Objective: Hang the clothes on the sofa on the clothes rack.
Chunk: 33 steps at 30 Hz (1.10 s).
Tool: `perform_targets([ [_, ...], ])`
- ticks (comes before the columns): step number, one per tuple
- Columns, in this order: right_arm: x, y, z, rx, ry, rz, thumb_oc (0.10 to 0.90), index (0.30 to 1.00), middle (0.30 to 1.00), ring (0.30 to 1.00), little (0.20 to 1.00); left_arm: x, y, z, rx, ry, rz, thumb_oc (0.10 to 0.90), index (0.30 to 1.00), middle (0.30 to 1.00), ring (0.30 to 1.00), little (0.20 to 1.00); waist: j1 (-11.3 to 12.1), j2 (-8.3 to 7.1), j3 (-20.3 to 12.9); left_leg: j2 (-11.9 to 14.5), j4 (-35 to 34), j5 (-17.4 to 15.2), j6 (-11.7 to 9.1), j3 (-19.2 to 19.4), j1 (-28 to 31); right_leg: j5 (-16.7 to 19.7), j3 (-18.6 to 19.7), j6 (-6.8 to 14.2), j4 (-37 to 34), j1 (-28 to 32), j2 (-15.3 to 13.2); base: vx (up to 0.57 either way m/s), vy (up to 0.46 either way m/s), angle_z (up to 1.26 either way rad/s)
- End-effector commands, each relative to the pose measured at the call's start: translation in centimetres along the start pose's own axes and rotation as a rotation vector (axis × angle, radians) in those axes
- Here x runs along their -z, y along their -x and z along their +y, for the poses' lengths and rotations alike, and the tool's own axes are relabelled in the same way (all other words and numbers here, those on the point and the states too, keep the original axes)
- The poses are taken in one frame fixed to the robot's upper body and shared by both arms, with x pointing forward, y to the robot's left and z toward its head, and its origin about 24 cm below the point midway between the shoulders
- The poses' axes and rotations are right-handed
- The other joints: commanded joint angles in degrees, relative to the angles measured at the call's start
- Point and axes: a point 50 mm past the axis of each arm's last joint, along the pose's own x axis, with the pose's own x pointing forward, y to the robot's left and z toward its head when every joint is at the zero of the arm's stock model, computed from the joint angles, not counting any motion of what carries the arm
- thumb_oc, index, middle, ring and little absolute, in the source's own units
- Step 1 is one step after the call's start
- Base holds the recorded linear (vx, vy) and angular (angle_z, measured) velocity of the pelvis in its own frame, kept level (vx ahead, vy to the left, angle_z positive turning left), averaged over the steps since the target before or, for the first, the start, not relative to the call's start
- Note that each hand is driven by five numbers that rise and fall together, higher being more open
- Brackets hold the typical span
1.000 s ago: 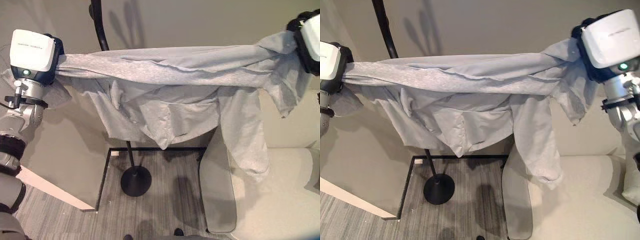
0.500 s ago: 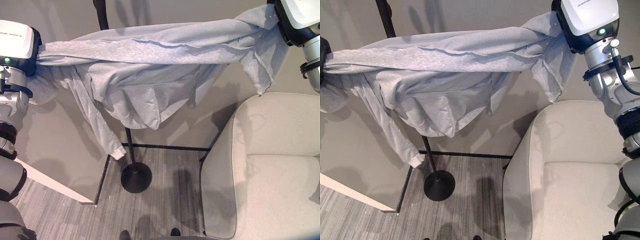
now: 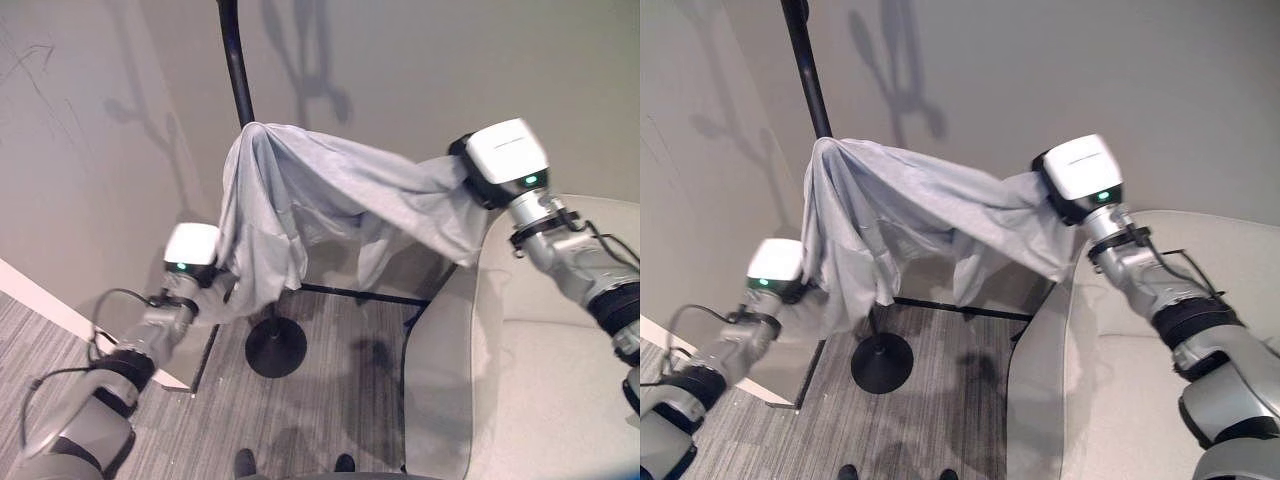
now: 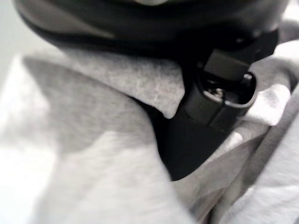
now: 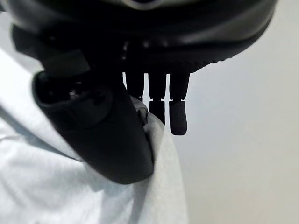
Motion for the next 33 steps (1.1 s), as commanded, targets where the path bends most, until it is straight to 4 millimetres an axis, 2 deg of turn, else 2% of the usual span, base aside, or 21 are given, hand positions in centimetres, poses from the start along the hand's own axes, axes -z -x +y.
perform_targets([
  [1, 1.3, -1.4, -4.2, 0.235, -0.074, 0.107, 0.400, 0.300, 0.300, 0.300, 0.300, 3.6, -0.3, 2.2, -0.086, 0.079, 0.187, 0.400, 0.300, 0.300, 0.300, 0.300, 1.14, -2.41, -0.20, 5.26, 0.61, -1.56, -3.04, 2.55, 7.43, -1.54, 2.98, 3.87, 0.21, 0.94, -2.00, 0.01, -0.037, -0.03],
  [2, -0.1, -0.8, -3.4, 0.259, -0.191, 0.114, 0.400, 0.300, 0.300, 0.300, 0.300, 2.5, 0.3, 1.8, -0.131, 0.256, 0.224, 0.400, 0.300, 0.300, 0.300, 0.300, 1.13, -2.27, 0.01, 5.29, 0.85, -1.63, -2.78, 2.71, 7.67, -1.70, 3.19, 3.58, 0.19, 1.08, -1.96, 0.00, -0.029, -0.03],
  [3, -0.2, -0.7, -3.3, 0.256, -0.192, 0.114, 0.400, 0.300, 0.300, 0.300, 0.300, 2.5, 0.4, 1.7, -0.128, 0.256, 0.226, 0.400, 0.300, 0.300, 0.300, 0.300, 1.13, -2.30, -0.13, 5.31, 0.84, -1.65, -2.78, 2.74, 7.73, -1.71, 3.21, 3.58, 0.20, 1.12, -1.95, 0.01, -0.022, -0.06],
  [4, -1.2, -0.3, -2.8, 0.277, -0.285, 0.121, 0.400, 0.300, 0.300, 0.300, 0.300, 1.7, 0.7, 1.5, -0.150, 0.358, 0.232, 0.400, 0.300, 0.300, 0.300, 0.300, 1.07, -2.11, 0.04, 5.36, 1.03, -1.67, -2.68, 2.87, 8.06, -1.82, 3.37, 3.37, 0.23, 1.39, -1.84, 0.01, -0.014, -0.10],
  [5, -3.6, 0.0, -1.9, 0.307, -0.471, 0.123, 0.400, 0.300, 0.300, 0.300, 0.300, -0.2, 1.1, 1.0, -0.182, 0.575, 0.246, 0.400, 0.300, 0.300, 0.300, 0.300, 0.94, -1.74, 0.39, 5.41, 1.71, -1.93, -2.50, 3.09, 8.46, -2.01, 3.57, 3.13, 0.33, 1.82, -1.73, 0.00, -0.015, -0.17],
  [6, -3.6, 0.1, -1.9, 0.306, -0.472, 0.124, 0.400, 0.300, 0.300, 0.300, 0.300, -0.2, 1.1, 1.0, -0.180, 0.574, 0.247, 0.400, 0.300, 0.300, 0.300, 0.300, 0.93, -1.91, 0.17, 5.30, 1.72, -1.64, -2.42, 3.04, 8.13, -1.70, 3.54, 3.09, 0.22, 1.57, -1.83, 0.00, -0.009, -0.19],
  [7, -5.0, 0.4, -1.3, 0.311, -0.569, 0.124, 0.400, 0.300, 0.300, 0.300, 0.300, -1.0, 1.4, 0.7, -0.190, 0.673, 0.255, 0.400, 0.300, 0.300, 0.300, 0.300, 0.82, -1.66, 0.28, 5.25, 1.97, -1.74, -2.28, 3.05, 8.31, -1.74, 3.67, 2.94, 0.22, 1.80, -1.75, -0.01, -0.002, -0.13],
  [8, -6.1, 0.8, -0.7, 0.296, -0.641, 0.119, 0.463, 0.394, 0.394, 0.394, 0.394, -1.9, 1.7, 0.4, -0.181, 0.734, 0.242, 0.400, 0.300, 0.300, 0.300, 0.300, 0.70, -1.49, 0.23, 5.23, 2.14, -1.68, -2.18, 2.99, 8.24, -1.73, 3.70, 2.85, 0.18, 1.83, -1.79, 0.00, -0.005, -0.06],
  [9, -7.8, 1.3, 0.2, 0.270, -0.797, 0.122, 0.678, 0.716, 0.716, 0.716, 0.716, -3.0, 2.1, 0.2, -0.178, 0.823, 0.233, 0.400, 0.300, 0.300, 0.300, 0.300, 0.52, -1.28, 0.36, 5.25, 2.52, -1.67, -2.09, 3.03, 8.38, -1.66, 3.78, 2.74, 0.22, 2.01, -1.76, 0.00, 0.000, 0.00],
  [10, -8.7, 1.6, 0.6, 0.249, -0.889, 0.123, 0.678, 0.716, 0.716, 0.716, 0.716, -3.5, 2.3, 0.0, -0.171, 0.875, 0.236, 0.400, 0.300, 0.300, 0.300, 0.300, 0.34, -1.19, 0.26, 5.20, 2.73, -1.59, -2.03, 3.01, 8.26, -1.61, 3.83, 2.67, 0.24, 1.94, -1.79, -0.01, 0.008, -0.04],
  [11, -10.5, 2.4, 1.7, 0.170, -1.096, 0.127, 0.800, 0.900, 0.900, 0.900, 0.900, -4.5, 2.8, -0.2, -0.157, 0.999, 0.231, 0.400, 0.300, 0.300, 0.300, 0.300, 0.10, -1.04, 0.24, 5.19, 3.11, -1.32, -2.01, 3.04, 8.27, -1.45, 4.00, 2.56, 0.24, 2.11, -1.78, -0.01, 0.019, -0.04],
  [12, -11.2, 2.7, 2.1, 0.131, -1.164, 0.124, 0.800, 0.900, 0.900, 0.900, 0.900, -4.9, 3.0, -0.2, -0.152, 1.076, 0.235, 0.489, 0.434, 0.434, 0.434, 0.434, 0.07, -0.99, 0.27, 5.16, 3.22, -1.15, -2.03, 3.05, 8.25, -1.37, 3.99, 2.52, 0.26, 2.08, -1.82, -0.01, 0.013, -0.03],
  [13, -11.2, 2.7, 2.1, 0.129, -1.166, 0.124, 0.800, 0.900, 0.900, 0.900, 0.900, -4.9, 3.0, -0.3, -0.151, 1.078, 0.237, 0.598, 0.596, 0.596, 0.596, 0.596, 0.03, -0.97, 0.18, 5.17, 3.21, -1.16, -2.03, 3.05, 8.24, -1.37, 3.98, 2.52, 0.25, 2.08, -1.81, 0.00, 0.000, 0.00],
  [14, -11.7, 3.2, 2.7, 0.082, -1.236, 0.136, 0.800, 0.900, 0.900, 0.900, 0.900, -5.4, 3.2, 0.0, -0.156, 1.201, 0.237, 0.800, 0.900, 0.900, 0.900, 0.900, -0.04, -0.87, 0.21, 5.15, 3.31, -0.91, -2.07, 3.05, 8.27, -1.25, 3.89, 2.54, 0.26, 2.14, -1.86, 0.00, 0.000, 0.00],
  [16, -12.1, 4.4, 3.7, -0.014, -1.321, 0.139, 0.800, 0.900, 0.900, 0.900, 0.900, -5.7, 4.1, 0.3, -0.134, 1.365, 0.206, 0.800, 0.900, 0.900, 0.900, 0.900, -0.09, -0.72, 0.11, 5.15, 3.36, -0.40, -2.24, 2.97, 8.38, -1.14, 3.93, 2.52, 0.23, 2.25, -1.90, 0.00, 0.000, 0.00],
  [18, -11.9, 4.9, 4.1, -0.054, -1.312, 0.143, 0.800, 0.900, 0.900, 0.900, 0.900, -5.6, 4.6, 0.5, -0.134, 1.484, 0.212, 0.800, 0.900, 0.900, 0.900, 0.900, -0.08, -0.55, -0.22, 5.24, 3.30, -0.08, -2.37, 3.06, 8.57, -1.12, 3.89, 2.55, 0.23, 2.37, -1.88, 0.00, 0.000, 0.00],
  [23, -10.4, 5.7, 4.1, -0.092, -1.240, 0.144, 0.800, 0.900, 0.900, 0.900, 0.900, -4.3, 5.7, 0.3, -0.122, 1.645, 0.252, 0.800, 0.900, 0.900, 0.900, 0.900, 0.01, -0.33, -0.62, 5.32, 3.42, 0.36, -2.55, 3.09, 8.65, -1.02, 3.80, 2.67, 0.29, 2.47, -1.98, 0.00, 0.000, 0.00],
  [28, -9.1, 6.4, 3.9, -0.114, -1.173, 0.148, 0.800, 0.900, 0.900, 0.900, 0.900, -3.3, 6.5, -0.2, -0.101, 1.635, 0.287, 0.800, 0.900, 0.900, 0.900, 0.900, -0.10, -0.22, -0.98, 5.40, 3.55, 0.41, -2.64, 3.30, 8.89, -1.00, 3.92, 2.74, 0.32, 2.66, -2.00, 0.00, 0.000, 0.00],
  [33, -7.2, 8.7, 4.0, -0.105, -1.182, 0.214, 0.800, 0.900, 0.900, 0.900, 0.900, -2.0, 7.6, -0.7, -0.121, 1.572, 0.318, 0.800, 0.900, 0.900, 0.900, 0.900, -0.22, -0.42, -0.92, 5.47, 3.83, 0.24, -2.72, 3.48, 8.91, -1.14, 4.11, 2.80, 0.38, 2.75, -1.95, 0.00, 0.000, -0.01],
])
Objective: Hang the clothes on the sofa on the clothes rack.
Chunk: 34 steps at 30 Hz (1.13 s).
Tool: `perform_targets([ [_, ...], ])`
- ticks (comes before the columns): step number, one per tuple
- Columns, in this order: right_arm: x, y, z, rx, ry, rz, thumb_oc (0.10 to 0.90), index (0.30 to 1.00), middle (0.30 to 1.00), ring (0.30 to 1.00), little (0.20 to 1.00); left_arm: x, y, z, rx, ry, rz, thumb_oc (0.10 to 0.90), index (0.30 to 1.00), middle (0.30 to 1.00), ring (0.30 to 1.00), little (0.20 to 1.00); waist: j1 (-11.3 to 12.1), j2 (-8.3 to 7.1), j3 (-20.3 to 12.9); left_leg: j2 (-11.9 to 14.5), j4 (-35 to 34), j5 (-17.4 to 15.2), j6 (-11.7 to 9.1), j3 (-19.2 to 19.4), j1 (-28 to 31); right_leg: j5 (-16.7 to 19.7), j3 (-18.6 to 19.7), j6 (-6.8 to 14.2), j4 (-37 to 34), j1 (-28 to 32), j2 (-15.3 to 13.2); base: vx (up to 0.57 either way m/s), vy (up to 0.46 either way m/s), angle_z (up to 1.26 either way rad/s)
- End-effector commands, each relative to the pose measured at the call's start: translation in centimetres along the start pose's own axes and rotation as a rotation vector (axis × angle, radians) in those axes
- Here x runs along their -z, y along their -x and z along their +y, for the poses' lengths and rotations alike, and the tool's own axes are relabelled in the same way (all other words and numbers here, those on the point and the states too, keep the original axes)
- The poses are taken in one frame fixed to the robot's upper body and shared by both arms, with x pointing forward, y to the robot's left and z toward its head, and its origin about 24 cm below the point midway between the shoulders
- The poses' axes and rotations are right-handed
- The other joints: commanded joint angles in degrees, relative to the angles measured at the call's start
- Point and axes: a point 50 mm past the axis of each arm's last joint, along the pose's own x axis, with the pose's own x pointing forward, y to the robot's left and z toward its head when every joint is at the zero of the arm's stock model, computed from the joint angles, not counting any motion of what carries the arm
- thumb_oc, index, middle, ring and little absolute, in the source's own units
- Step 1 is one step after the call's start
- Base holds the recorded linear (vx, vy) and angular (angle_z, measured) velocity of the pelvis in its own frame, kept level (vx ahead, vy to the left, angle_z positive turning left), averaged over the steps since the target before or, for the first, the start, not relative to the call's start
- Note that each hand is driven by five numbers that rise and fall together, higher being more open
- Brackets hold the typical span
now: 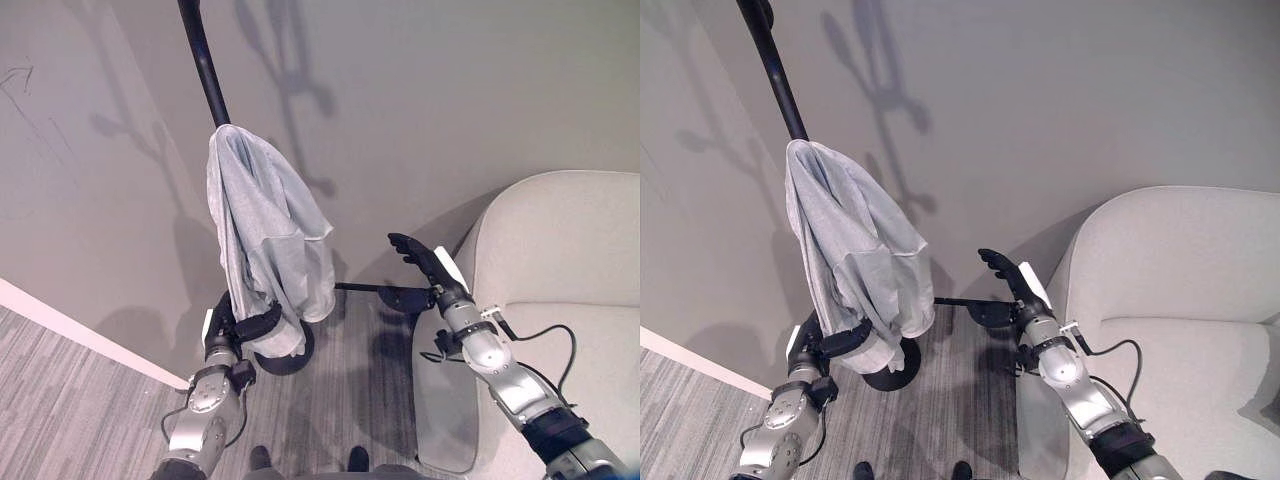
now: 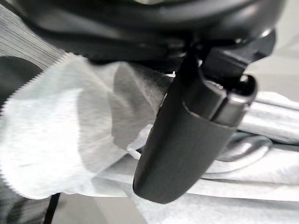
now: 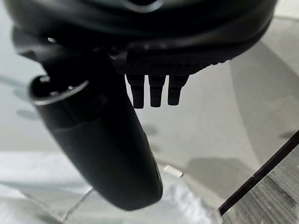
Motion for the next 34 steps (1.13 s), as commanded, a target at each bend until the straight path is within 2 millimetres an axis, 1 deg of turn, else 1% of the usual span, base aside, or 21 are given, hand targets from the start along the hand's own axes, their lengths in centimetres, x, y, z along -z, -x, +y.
perform_targets([
  [1, -3.6, -0.2, -1.4, 0.062, -0.063, -0.218, 0.800, 0.900, 0.900, 0.900, 0.900, -4.3, -0.6, 0.9, 0.023, -0.042, -0.235, 0.800, 0.900, 0.900, 0.900, 0.900, -0.36, -3.62, -5.07, 5.04, 3.83, 0.52, -4.13, 1.54, 4.33, -1.16, 2.35, 2.85, 0.45, -0.77, -1.84, -0.01, 0.000, -0.07],
  [2, -2.7, 0.6, -1.9, 0.104, -0.114, -0.191, 0.800, 0.900, 0.900, 0.900, 0.900, -3.8, 0.0, 2.3, 0.013, -0.014, -0.221, 0.800, 0.900, 0.900, 0.900, 0.900, -0.23, -3.61, -4.84, 5.04, 4.05, 0.44, -4.13, 1.51, 4.27, -1.15, 2.34, 2.90, 0.46, -0.68, -1.93, -0.01, 0.001, -0.03],
  [5, -2.0, 1.2, -2.1, 0.126, -0.152, -0.170, 0.800, 0.900, 0.900, 0.900, 0.900, -3.2, 0.3, 3.3, -0.001, 0.020, -0.203, 0.800, 0.900, 0.900, 0.900, 0.900, -0.13, -3.56, -4.63, 5.09, 4.18, 0.38, -4.16, 1.41, 4.19, -1.17, 2.20, 2.92, 0.43, -0.55, -1.98, -0.01, 0.000, -0.01],
  [6, -1.2, 1.9, -2.2, 0.149, -0.191, -0.142, 0.800, 0.900, 0.900, 0.900, 0.900, -2.5, 0.9, 4.6, -0.014, 0.040, -0.177, 0.800, 0.900, 0.900, 0.900, 0.900, 0.03, -3.39, -4.38, 5.10, 4.38, 0.35, -4.17, 1.35, 4.11, -1.22, 1.96, 2.95, 0.44, -0.40, -2.03, 0.00, 0.000, 0.00],
  [7, -1.2, 1.9, -2.2, 0.149, -0.191, -0.142, 0.800, 0.900, 0.900, 0.900, 0.900, -2.5, 1.0, 4.6, -0.014, 0.040, -0.176, 0.800, 0.900, 0.900, 0.900, 0.900, 0.03, -3.40, -4.41, 5.10, 4.40, 0.34, -4.17, 1.33, 4.10, -1.22, 1.95, 2.95, 0.44, -0.39, -2.03, 0.00, 0.000, 0.00],
  [8, -0.2, 2.5, -2.1, 0.169, -0.239, -0.104, 0.800, 0.900, 0.900, 0.900, 0.900, -2.5, 1.1, 5.3, -0.029, -0.038, -0.185, 0.800, 0.900, 0.900, 0.900, 0.900, 0.12, -3.32, -4.11, 5.08, 4.67, 0.13, -4.14, 1.10, 3.90, -1.22, 1.81, 2.90, 0.51, -0.40, -2.14, 0.00, 0.000, 0.00],
  [10, 0.4, 2.8, -2.0, 0.179, -0.266, -0.083, 0.800, 0.900, 0.900, 0.900, 0.900, -2.8, 1.2, 5.7, -0.036, -0.094, -0.204, 0.800, 0.900, 0.900, 0.900, 0.900, 0.24, -3.28, -3.89, 5.06, 4.76, 0.03, -4.17, 1.00, 3.80, -1.23, 1.76, 2.90, 0.53, -0.40, -2.18, 0.00, 0.001, 0.03],
  [11, 0.4, 2.8, -2.0, 0.179, -0.267, -0.083, 0.800, 0.900, 0.900, 0.900, 0.900, -2.8, 1.2, 5.7, -0.037, -0.096, -0.204, 0.800, 0.900, 0.900, 0.900, 0.900, 0.24, -3.33, -3.88, 5.05, 4.80, 0.00, -4.17, 0.98, 3.80, -1.24, 1.74, 2.90, 0.53, -0.37, -2.19, -0.02, 0.003, 0.08],
  [13, 2.2, 3.6, -1.1, 0.205, -0.340, 0.001, 0.800, 0.900, 0.900, 0.900, 0.900, -3.0, 1.4, 6.8, -0.070, -0.013, -0.232, 0.800, 0.900, 0.900, 0.900, 0.900, 0.68, -3.34, -3.49, 4.93, 5.19, -0.18, -4.26, 0.38, 3.37, -1.52, 1.40, 2.88, 0.56, -0.22, -2.27, -0.02, 0.002, 0.09],
  [14, 3.9, 4.1, 0.0, 0.232, -0.409, 0.087, 0.800, 0.900, 0.900, 0.900, 0.900, -2.2, 1.2, 7.6, -0.109, 0.144, -0.212, 0.800, 0.900, 0.900, 0.900, 0.900, 1.12, -3.34, -3.27, 4.81, 5.37, -0.24, -4.32, 0.00, 3.11, -1.79, 1.08, 2.85, 0.57, 0.01, -2.24, -0.01, -0.005, 0.06],
  [15, 6.8, 5.2, 2.9, 0.278, -0.580, 0.269, 0.800, 0.900, 0.900, 0.900, 0.900, 0.5, 0.9, 8.7, -0.265, 0.543, -0.169, 0.800, 0.900, 0.900, 0.900, 0.900, 1.98, -3.40, -2.98, 4.77, 5.35, -0.41, -4.55, -0.46, 3.30, -2.49, 0.82, 2.67, 0.57, 0.69, -2.01, -0.02, -0.007, 0.05],
  [16, 6.8, 5.1, 2.8, 0.279, -0.581, 0.268, 0.800, 0.900, 0.900, 0.900, 0.900, 0.4, 0.9, 8.7, -0.264, 0.544, -0.171, 0.800, 0.900, 0.900, 0.900, 0.900, 1.90, -3.46, -3.08, 4.70, 5.28, -0.24, -4.51, -0.53, 3.07, -2.37, 0.76, 2.67, 0.54, 0.49, -2.07, 0.00, -0.009, 0.06],
  [18, 9.0, 6.2, 4.7, 0.329, -0.674, 0.417, 0.800, 0.900, 0.900, 0.900, 0.900, 2.8, 1.2, 9.3, -0.380, 0.702, -0.112, 0.800, 0.900, 0.900, 0.900, 0.900, 2.39, -3.47, -3.07, 4.82, 5.21, -0.42, -4.69, -0.57, 3.45, -2.68, 0.61, 2.59, 0.51, 0.99, -1.90, 0.01, -0.009, 0.09],
  [20, 10.9, 7.1, 6.2, 0.370, -0.765, 0.548, 0.800, 0.900, 0.900, 0.900, 0.900, 5.6, 2.0, 10.3, -0.500, 0.684, 0.004, 0.800, 0.900, 0.900, 0.900, 0.900, 2.58, -3.51, -3.32, 4.89, 4.99, -0.36, -4.72, -0.71, 3.36, -2.41, 0.34, 2.54, 0.38, 0.83, -2.02, -0.01, -0.012, 0.09],
  [23, 13.1, 8.6, 8.1, 0.426, -0.914, 0.721, 0.800, 0.900, 0.900, 0.900, 0.900, 9.2, 3.4, 11.3, -0.577, 0.554, 0.207, 0.800, 0.900, 0.900, 0.900, 0.900, 2.70, -3.43, -3.17, 5.01, 4.75, -0.54, -4.76, -0.96, 3.48, -2.17, -0.01, 2.47, 0.43, 0.79, -2.07, -0.01, -0.006, 0.09],
  [26, 15.0, 10.8, 10.3, 0.527, -1.126, 0.910, 0.800, 0.900, 0.900, 0.900, 0.900, 12.4, 5.8, 12.4, -0.705, 0.541, 0.378, 0.800, 0.900, 0.900, 0.900, 0.900, 2.94, -3.28, -3.34, 4.98, 4.57, -0.52, -4.95, -1.15, 3.55, -2.26, -0.14, 2.42, 0.43, 0.87, -2.02, 0.00, 0.006, 0.05],
  [29, 16.2, 13.3, 12.2, 0.607, -1.259, 1.096, 0.800, 0.900, 0.900, 0.900, 0.900, 14.3, 7.5, 12.1, -0.743, 0.522, 0.510, 0.800, 0.900, 0.900, 0.900, 0.900, 3.25, -3.14, -3.69, 4.96, 4.46, -0.40, -5.07, -1.31, 3.60, -2.36, -0.18, 2.39, 0.42, 0.96, -1.95, 0.00, 0.001, 0.08],
  [30, 16.7, 14.8, 12.7, 0.625, -1.259, 1.189, 0.800, 0.900, 0.900, 0.900, 0.900, 15.2, 8.3, 11.8, -0.741, 0.503, 0.573, 0.800, 0.900, 0.900, 0.900, 0.900, 3.35, -2.94, -3.87, 4.88, 4.40, -0.34, -5.07, -1.42, 3.61, -2.32, -0.39, 2.46, 0.40, 0.95, -2.04, 0.00, 0.005, 0.05],
  [31, 16.7, 14.8, 12.6, 0.625, -1.260, 1.188, 0.800, 0.900, 0.900, 0.900, 0.900, 15.2, 8.3, 11.7, -0.739, 0.503, 0.573, 0.800, 0.900, 0.900, 0.900, 0.900, 3.37, -2.92, -3.85, 4.87, 4.39, -0.34, -5.07, -1.43, 3.59, -2.33, -0.40, 2.47, 0.39, 0.93, -2.04, 0.00, 0.000, 0.00],
  [33, 17.3, 16.8, 12.9, 0.692, -1.282, 1.280, 0.800, 0.900, 0.900, 0.900, 0.900, 16.1, 9.1, 11.0, -0.721, 0.493, 0.628, 0.800, 0.900, 0.900, 0.900, 0.900, 3.11, -2.58, -4.19, 4.83, 4.19, -0.25, -5.09, -1.39, 3.60, -2.29, -0.54, 2.59, 0.40, 0.88, -2.17, 0.01, 0.015, 0.05],
  [34, 17.4, 17.3, 12.8, 0.719, -1.289, 1.294, 0.800, 0.900, 0.900, 0.900, 0.900, 16.2, 9.2, 10.7, -0.703, 0.480, 0.642, 0.800, 0.900, 0.900, 0.900, 0.900, 2.99, -2.45, -4.25, 4.82, 4.13, -0.21, -5.09, -1.38, 3.59, -2.28, -0.58, 2.62, 0.39, 0.87, -2.21, 0.01, 0.016, 0.09],
])
